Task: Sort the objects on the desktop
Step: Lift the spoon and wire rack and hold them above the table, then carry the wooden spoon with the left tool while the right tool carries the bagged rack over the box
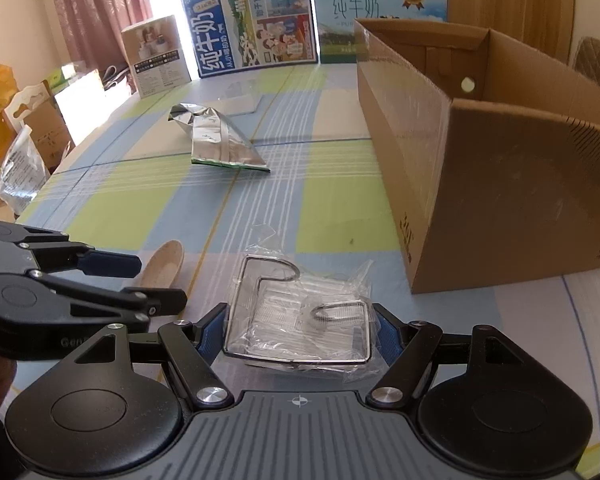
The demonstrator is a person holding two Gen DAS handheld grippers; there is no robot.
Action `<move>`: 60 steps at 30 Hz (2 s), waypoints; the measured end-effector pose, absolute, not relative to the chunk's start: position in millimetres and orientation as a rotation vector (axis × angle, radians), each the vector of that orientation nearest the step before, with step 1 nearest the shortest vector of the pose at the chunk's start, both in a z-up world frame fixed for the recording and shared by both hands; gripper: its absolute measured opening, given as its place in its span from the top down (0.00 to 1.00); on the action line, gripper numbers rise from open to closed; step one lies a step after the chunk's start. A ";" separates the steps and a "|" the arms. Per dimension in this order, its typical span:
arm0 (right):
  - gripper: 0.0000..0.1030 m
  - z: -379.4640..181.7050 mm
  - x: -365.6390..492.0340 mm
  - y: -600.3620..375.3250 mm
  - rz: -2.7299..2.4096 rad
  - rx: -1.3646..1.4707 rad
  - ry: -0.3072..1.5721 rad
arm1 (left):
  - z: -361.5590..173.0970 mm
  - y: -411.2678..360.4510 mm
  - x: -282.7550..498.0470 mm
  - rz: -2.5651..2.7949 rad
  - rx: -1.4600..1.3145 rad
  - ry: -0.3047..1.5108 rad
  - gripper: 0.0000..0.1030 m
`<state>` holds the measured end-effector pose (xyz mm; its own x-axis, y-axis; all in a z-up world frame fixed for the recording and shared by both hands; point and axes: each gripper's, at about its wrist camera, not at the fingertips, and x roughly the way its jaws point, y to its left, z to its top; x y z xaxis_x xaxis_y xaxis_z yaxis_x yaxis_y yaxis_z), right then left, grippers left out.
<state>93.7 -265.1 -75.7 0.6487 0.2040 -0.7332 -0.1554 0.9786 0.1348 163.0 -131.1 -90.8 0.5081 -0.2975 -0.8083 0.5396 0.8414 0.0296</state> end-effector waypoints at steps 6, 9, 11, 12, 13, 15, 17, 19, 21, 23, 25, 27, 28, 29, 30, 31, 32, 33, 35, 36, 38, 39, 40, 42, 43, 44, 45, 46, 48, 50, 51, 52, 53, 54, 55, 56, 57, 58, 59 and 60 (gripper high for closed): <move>0.31 -77.6 95.6 -268.9 0.194 0.088 0.840 | -93.5 -134.7 164.8 -0.511 0.302 0.901 0.55; 0.31 -78.1 95.2 -270.0 0.192 0.093 0.840 | -94.4 -134.1 166.9 -0.507 0.285 0.899 0.59; 0.31 -78.0 94.7 -270.4 0.195 0.096 0.840 | -94.1 -133.4 167.8 -0.505 0.272 0.896 0.73; 0.31 -77.5 94.3 -270.7 0.198 0.099 0.838 | -93.9 -133.1 168.0 -0.499 0.269 0.893 0.73; 0.31 -76.5 93.7 -270.9 0.201 0.102 0.836 | -93.8 -132.7 168.5 -0.494 0.266 0.894 0.73; 0.31 -73.9 92.2 -270.7 0.207 0.104 0.829 | -92.3 -131.5 168.4 -0.495 0.261 0.899 0.73; 0.31 -71.2 90.5 -270.4 0.209 0.104 0.822 | -88.1 -131.0 165.6 -0.502 0.263 0.894 0.73; 0.31 -67.1 88.2 -269.8 0.209 0.104 0.812 | -81.6 -130.1 162.0 -0.504 0.261 0.884 0.73; 0.31 -61.6 85.8 -269.4 0.208 0.102 0.799 | -73.5 -129.2 158.4 -0.501 0.252 0.871 0.73; 0.31 -55.3 83.0 -269.9 0.207 0.100 0.784 | -65.1 -128.3 154.9 -0.500 0.243 0.856 0.73; 0.31 -47.9 79.8 -271.3 0.203 0.101 0.769 | -56.4 -128.3 151.1 -0.498 0.235 0.840 0.73; 0.31 -40.2 76.3 -273.1 0.200 0.102 0.754 | -46.9 -128.7 147.6 -0.498 0.227 0.825 0.73; 0.31 -35.9 74.6 -274.0 0.198 0.102 0.745 | -42.0 -129.0 145.9 -0.499 0.223 0.817 0.73; 0.31 -31.8 72.8 -274.9 0.197 0.102 0.737 | -37.1 -129.3 144.2 -0.500 0.218 0.810 0.73; 0.31 -27.7 70.3 -275.7 0.197 0.103 0.729 | -32.1 -129.6 142.0 -0.501 0.214 0.802 0.73; 0.31 -23.5 67.7 -276.6 0.196 0.103 0.721 | -27.1 -130.0 139.7 -0.501 0.209 0.793 0.73; 0.31 -19.4 64.8 -277.1 0.195 0.102 0.713 | -22.3 -130.7 137.3 -0.502 0.205 0.786 0.73; 0.31 -15.6 61.8 -278.0 0.194 0.103 0.705 | -17.6 -131.4 134.7 -0.503 0.202 0.778 0.73; 0.31 -8.0 56.4 -279.8 0.192 0.107 0.689 | -7.9 -133.1 129.4 -0.506 0.194 0.765 0.73; 0.31 -3.8 53.8 -280.9 0.191 0.109 0.681 | -3.4 -133.9 126.8 -0.508 0.189 0.759 0.73; 0.31 4.9 48.1 -283.8 0.186 0.109 0.662 | 5.1 -136.0 120.7 -0.511 0.186 0.747 0.73; 0.31 9.3 45.7 -285.5 0.183 0.110 0.652 | 9.2 -137.5 117.4 -0.512 0.186 0.742 0.73; 0.31 13.6 43.5 -287.3 0.180 0.111 0.645 | 13.2 -139.0 114.3 -0.514 0.186 0.736 0.73; 0.31 21.7 40.2 -291.9 0.173 0.113 0.630 | 21.0 -142.3 108.5 -0.519 0.181 0.728 0.73; 0.31 26.0 38.8 -294.5 0.169 0.115 0.621 | 24.8 -144.4 105.7 -0.522 0.180 0.723 0.73; 0.31 30.0 37.7 -297.1 0.164 0.115 0.612 | 28.4 -146.6 103.0 -0.524 0.181 0.716 0.73; 0.31 33.8 36.4 -300.2 0.159 0.116 0.604 | 31.8 -148.9 100.7 -0.526 0.180 0.711 0.73; 0.31 37.5 35.2 -303.4 0.153 0.118 0.596 | 35.3 -151.1 99.0 -0.529 0.176 0.706 0.73; 0.31 44.7 32.8 -311.5 0.144 0.120 0.581 | 42.0 -156.6 95.7 -0.537 0.171 0.698 0.73; 0.31 51.4 31.5 -320.3 0.133 0.119 0.568 | 48.5 -163.1 92.4 -0.548 0.170 0.689 0.73; 0.31 54.3 31.5 -324.9 0.127 0.121 0.562 | 51.6 -166.5 91.3 -0.554 0.169 0.685 0.73; 0.31 57.3 31.5 -329.5 0.121 0.122 0.556 | 54.8 -170.1 90.3 -0.561 0.168 0.680 0.73; 0.31 59.9 32.1 -334.2 0.114 0.121 0.551 | 58.0 -174.2 89.6 -0.569 0.166 0.676 0.73; 0.31 62.3 33.1 -339.0 0.108 0.120 0.547 | 61.1 -178.6 89.2 -0.576 0.166 0.671 0.73; 0.31 64.7 34.8 -344.3 0.101 0.119 0.544 | 64.0 -182.9 89.1 -0.583 0.166 0.667 0.73; 0.31 66.7 36.2 -349.9 0.095 0.118 0.541 | 66.8 -187.1 89.2 -0.590 0.165 0.662 0.73; 0.31 68.5 37.6 -355.3 0.089 0.117 0.538 | 69.6 -191.3 89.7 -0.598 0.163 0.659 0.73; 0.31 70.2 39.0 -360.9 0.081 0.118 0.535 | 72.1 -195.8 91.0 -0.606 0.159 0.656 0.73; 0.31 71.8 40.4 -366.5 0.074 0.117 0.531 | 74.5 -200.4 92.8 -0.614 0.155 0.654 0.73; 0.31 73.6 42.4 -372.2 0.068 0.116 0.527 | 76.9 -205.2 94.8 -0.621 0.151 0.652 0.73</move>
<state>42.4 -372.2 73.6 0.8623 0.0942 -0.4975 -0.0345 0.9912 0.1278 94.8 -205.2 76.9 0.6219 -0.4925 -0.6088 0.5846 0.8093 -0.0576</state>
